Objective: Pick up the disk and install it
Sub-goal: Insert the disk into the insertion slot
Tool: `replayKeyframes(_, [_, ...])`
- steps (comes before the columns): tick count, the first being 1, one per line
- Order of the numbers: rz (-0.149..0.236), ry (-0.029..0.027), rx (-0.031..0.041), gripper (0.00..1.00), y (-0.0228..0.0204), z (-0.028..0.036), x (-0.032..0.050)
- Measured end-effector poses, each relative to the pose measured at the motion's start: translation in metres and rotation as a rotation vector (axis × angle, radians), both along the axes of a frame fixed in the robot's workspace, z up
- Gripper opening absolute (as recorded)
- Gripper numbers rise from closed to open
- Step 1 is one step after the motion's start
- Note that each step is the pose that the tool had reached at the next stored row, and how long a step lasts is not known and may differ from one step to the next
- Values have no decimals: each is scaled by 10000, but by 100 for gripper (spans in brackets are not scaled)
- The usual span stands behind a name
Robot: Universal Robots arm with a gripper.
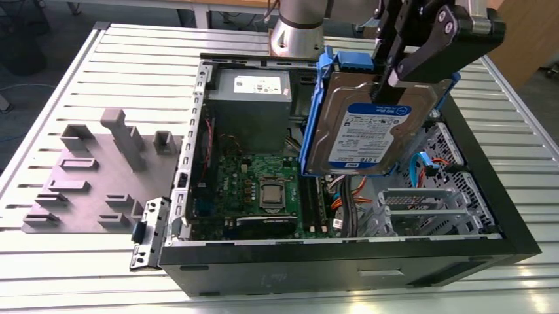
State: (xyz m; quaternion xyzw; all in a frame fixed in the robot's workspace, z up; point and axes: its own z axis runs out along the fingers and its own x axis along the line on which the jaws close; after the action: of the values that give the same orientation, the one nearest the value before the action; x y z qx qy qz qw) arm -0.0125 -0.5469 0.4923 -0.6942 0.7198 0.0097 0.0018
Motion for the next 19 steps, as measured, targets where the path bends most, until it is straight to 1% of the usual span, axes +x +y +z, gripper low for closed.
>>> replayKeyframes(8, [0, 0, 0, 35, 0, -9, 122])
replayKeyframes(19, [-3, 1, -1, 35, 0, -32, 247])
